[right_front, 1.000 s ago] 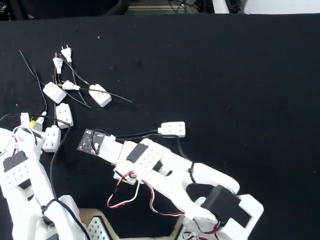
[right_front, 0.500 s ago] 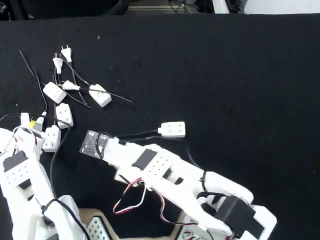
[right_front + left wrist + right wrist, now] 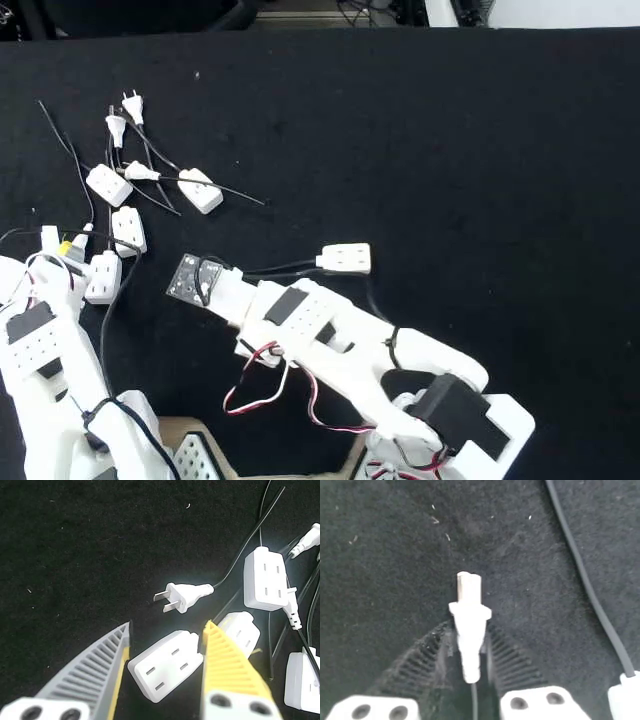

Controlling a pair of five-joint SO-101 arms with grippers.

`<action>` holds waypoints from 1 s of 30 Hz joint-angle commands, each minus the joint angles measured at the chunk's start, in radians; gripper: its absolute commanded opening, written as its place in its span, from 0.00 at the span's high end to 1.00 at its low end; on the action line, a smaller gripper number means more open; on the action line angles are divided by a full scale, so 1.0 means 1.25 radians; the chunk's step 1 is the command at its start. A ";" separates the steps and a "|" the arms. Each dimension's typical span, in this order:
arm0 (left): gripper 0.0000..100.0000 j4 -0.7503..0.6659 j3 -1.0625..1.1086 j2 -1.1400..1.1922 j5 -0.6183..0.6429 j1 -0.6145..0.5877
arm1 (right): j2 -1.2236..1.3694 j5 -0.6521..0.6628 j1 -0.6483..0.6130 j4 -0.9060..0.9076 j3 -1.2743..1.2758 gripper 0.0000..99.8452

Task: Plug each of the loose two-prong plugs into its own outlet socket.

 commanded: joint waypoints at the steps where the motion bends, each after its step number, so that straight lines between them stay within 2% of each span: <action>1: 0.77 -0.015 -0.004 -0.007 0.002 -0.007 | -0.052 0.000 0.000 0.020 -0.033 0.98; 10: 0.77 -0.016 -0.004 -0.007 0.002 -0.007 | -0.100 -0.027 0.000 0.022 -0.004 0.97; 16: 0.77 -0.016 -0.004 -0.007 0.002 -0.007 | -0.085 -0.027 0.000 0.026 -0.004 0.89; 30: 0.77 -0.016 -0.004 -0.007 0.002 -0.007 | -0.034 -0.026 -0.050 0.027 -0.031 0.92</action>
